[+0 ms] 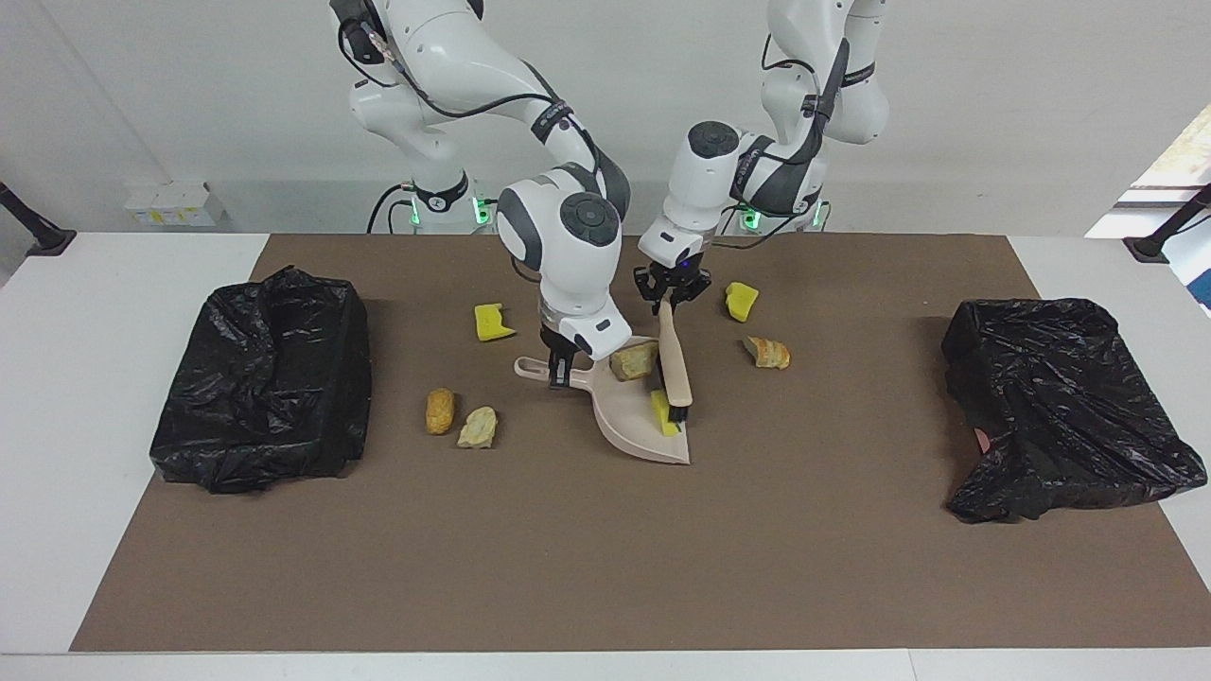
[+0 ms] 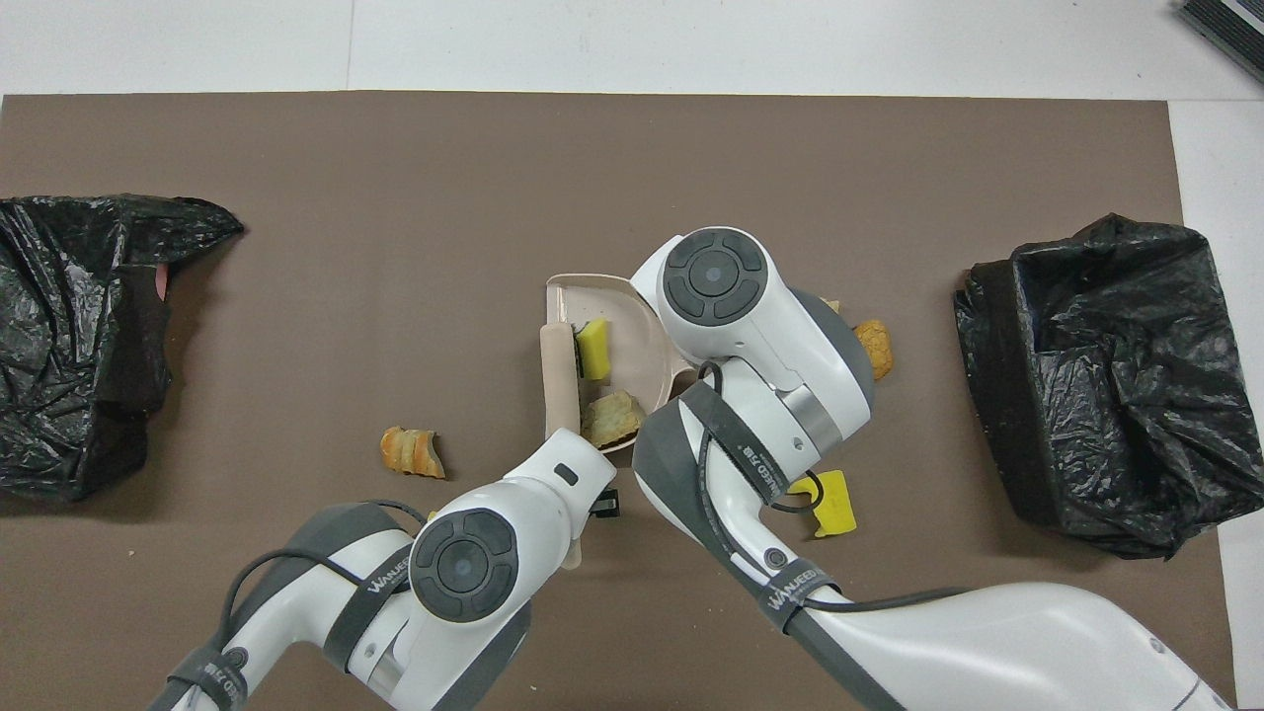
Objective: Sweep and dump trash in bin
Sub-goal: 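Sweep the sponges and bread into the dustpan with the left gripper's brush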
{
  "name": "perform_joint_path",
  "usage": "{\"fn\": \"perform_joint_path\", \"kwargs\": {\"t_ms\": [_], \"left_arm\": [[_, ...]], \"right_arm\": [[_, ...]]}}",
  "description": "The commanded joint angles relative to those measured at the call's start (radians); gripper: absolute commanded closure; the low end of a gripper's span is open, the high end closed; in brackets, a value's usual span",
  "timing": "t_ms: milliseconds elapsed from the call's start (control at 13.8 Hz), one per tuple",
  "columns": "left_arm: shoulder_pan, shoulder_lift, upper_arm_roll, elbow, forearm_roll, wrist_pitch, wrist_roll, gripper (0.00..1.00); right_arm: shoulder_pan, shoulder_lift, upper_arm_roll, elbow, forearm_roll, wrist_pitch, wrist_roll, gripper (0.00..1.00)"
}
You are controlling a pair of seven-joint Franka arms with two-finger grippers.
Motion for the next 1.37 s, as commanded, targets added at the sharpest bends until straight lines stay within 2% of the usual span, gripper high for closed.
{"fn": "perform_joint_path", "kwargs": {"t_ms": [0, 145, 362, 579, 724, 868, 1085, 1302], "left_arm": [[0.008, -0.023, 0.025, 0.034, -0.014, -0.134, -0.146, 1.0], [0.046, -0.061, 0.027, 0.048, -0.003, -0.279, -0.249, 1.0], [0.05, -0.098, 0.024, 0.051, -0.003, -0.448, -0.4, 1.0], [0.05, -0.103, 0.021, 0.069, -0.003, -0.53, -0.751, 1.0], [0.046, -0.106, 0.013, 0.069, -0.003, -0.568, -0.885, 1.0], [0.04, -0.133, 0.011, 0.042, -0.01, -0.584, -1.011, 1.0], [-0.044, -0.231, 0.01, -0.099, -0.044, -0.565, -1.004, 1.0], [-0.082, -0.203, 0.01, -0.162, -0.105, -0.379, -1.001, 1.0]], "right_arm": [[-0.011, -0.019, 0.006, -0.021, -0.022, 0.014, -0.022, 1.0], [-0.011, -0.017, 0.006, -0.017, -0.024, 0.015, -0.022, 1.0], [-0.012, -0.017, 0.007, -0.017, -0.022, 0.017, -0.022, 1.0], [-0.012, -0.015, 0.007, -0.017, -0.022, 0.019, -0.022, 1.0], [-0.012, -0.017, 0.007, -0.017, -0.022, 0.017, -0.022, 1.0], [-0.012, -0.017, 0.007, -0.017, -0.024, 0.018, -0.022, 1.0], [-0.012, -0.017, 0.007, -0.021, -0.024, 0.02, -0.024, 1.0], [-0.012, -0.017, 0.007, -0.021, -0.024, 0.022, -0.024, 1.0]]}}
